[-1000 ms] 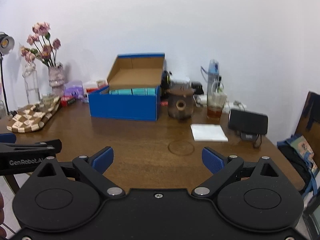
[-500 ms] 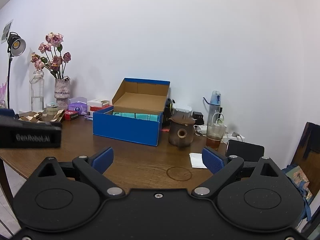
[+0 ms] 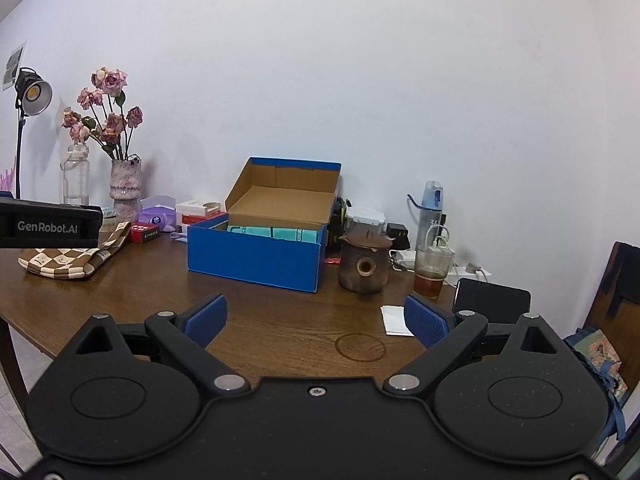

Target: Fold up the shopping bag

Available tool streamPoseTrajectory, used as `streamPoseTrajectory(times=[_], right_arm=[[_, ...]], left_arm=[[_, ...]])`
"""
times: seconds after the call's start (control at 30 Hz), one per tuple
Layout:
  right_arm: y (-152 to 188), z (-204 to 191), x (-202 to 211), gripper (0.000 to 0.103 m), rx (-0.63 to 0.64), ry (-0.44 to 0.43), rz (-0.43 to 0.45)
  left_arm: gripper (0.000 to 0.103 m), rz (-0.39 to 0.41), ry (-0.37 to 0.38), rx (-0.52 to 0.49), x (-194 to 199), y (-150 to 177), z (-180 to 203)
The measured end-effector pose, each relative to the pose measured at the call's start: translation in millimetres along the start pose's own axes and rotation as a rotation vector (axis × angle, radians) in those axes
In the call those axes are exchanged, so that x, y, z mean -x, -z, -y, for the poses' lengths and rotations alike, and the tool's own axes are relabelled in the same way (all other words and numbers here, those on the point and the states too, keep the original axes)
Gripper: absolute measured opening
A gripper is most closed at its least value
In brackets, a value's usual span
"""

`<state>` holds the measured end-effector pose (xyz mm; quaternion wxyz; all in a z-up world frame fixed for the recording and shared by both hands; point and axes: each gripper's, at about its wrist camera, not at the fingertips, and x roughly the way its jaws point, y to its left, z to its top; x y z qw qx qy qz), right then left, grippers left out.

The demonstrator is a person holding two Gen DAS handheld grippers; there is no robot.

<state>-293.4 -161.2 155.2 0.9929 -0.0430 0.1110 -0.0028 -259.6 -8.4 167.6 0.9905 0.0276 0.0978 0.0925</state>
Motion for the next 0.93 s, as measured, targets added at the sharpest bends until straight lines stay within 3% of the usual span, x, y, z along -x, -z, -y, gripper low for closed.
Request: streamPoseTrajectory(times=[0.17, 0.3, 0.43, 0.93], right_arm=[[1, 0, -3, 0.097, -0.009, 0.013, -0.01], [2, 0, -13, 0.097, -0.005, 0.067, -0.072], [2, 3, -15, 0.097, -0.024, 0.064, -0.097], [3, 5, -13, 0.097, -0.021, 0.069, -0.093]], left_arm=[[0.103, -0.017, 0.035, -0.004, 4, 6, -10], [0.103, -0.079, 0.126, -0.004, 3, 15, -7], [0.103, -0.126, 0.212, -0.013, 4, 24, -6], [0.103, -0.162, 0.296, -0.024, 4, 35, -3]])
